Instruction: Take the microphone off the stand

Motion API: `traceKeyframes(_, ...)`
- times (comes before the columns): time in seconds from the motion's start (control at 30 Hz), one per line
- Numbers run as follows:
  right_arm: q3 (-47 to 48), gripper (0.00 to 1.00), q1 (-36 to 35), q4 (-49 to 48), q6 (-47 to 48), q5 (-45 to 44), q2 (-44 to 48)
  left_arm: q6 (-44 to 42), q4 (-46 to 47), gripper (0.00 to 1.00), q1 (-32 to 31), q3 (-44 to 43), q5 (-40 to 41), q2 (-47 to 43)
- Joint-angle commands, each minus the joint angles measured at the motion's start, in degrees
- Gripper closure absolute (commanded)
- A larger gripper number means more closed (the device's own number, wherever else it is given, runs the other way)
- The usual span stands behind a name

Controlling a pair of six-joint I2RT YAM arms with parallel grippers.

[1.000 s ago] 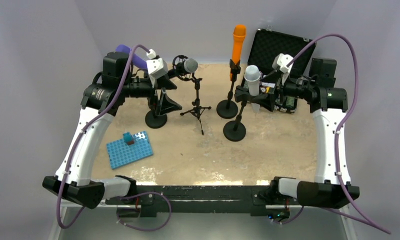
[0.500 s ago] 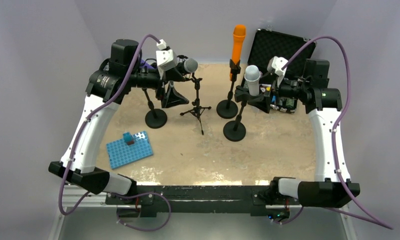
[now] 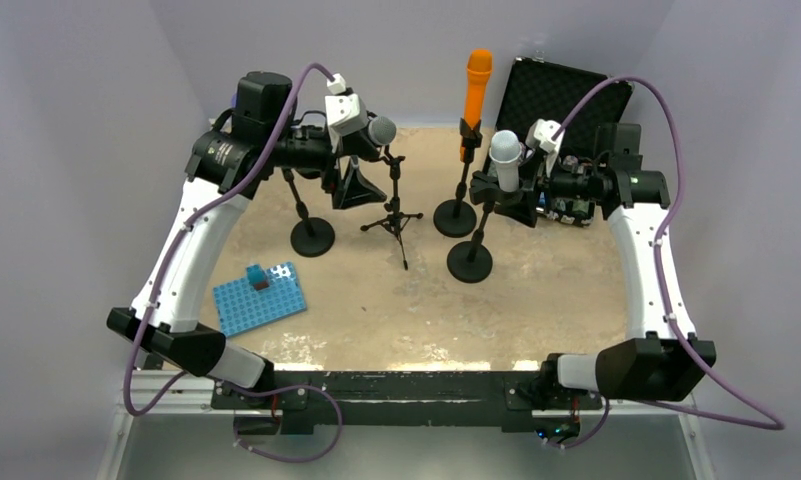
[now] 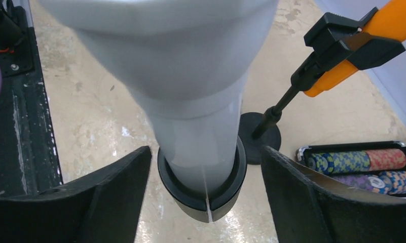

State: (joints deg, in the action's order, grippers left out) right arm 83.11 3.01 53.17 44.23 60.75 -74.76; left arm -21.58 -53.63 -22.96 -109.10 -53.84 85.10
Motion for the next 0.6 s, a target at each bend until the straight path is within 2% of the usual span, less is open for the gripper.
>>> traceKeyframes(0.0, 0.7, 0.24, -0.1, 0.1, 0.5, 2.1, -1.0, -1.5, -0.1, 0.07, -0.1, 1.4, -0.1, -2.8)
traceKeyframes(0.1, 0.8, 0.37, -0.1, 0.6, 0.2, 3.2, -1.1, -4.1, -2.8, 0.06, -0.1, 2.9, 0.1, -3.6)
traceKeyframes(0.23, 0.6, 0.65, -0.2, 1.9, 1.6, 4.3, -0.4, -2.5, -2.8, 0.06, -0.1, 5.2, -2.1, -3.8)
traceKeyframes(0.3, 1.6, 0.75, -0.2, 5.2, 4.4, 5.3, -0.7, -1.9, -2.4, 0.06, -0.1, 5.5, -2.6, -3.4)
traceKeyframes(0.37, 2.8, 0.79, -0.4, 9.3, 7.1, 6.3, -0.8, -1.9, -2.3, 0.06, -0.1, 5.3, -2.5, -3.1)
traceKeyframes(0.5, 1.6, 0.80, -1.9, 10.5, 8.1, 7.5, 2.6, -2.3, -2.5, 0.06, -0.1, 5.1, -2.6, -2.9)
traceKeyframes(0.57, -0.5, 0.80, -6.6, 10.4, 10.4, 5.3, 5.4, -2.3, -3.2, 0.06, -0.1, 5.6, -3.3, -3.0)
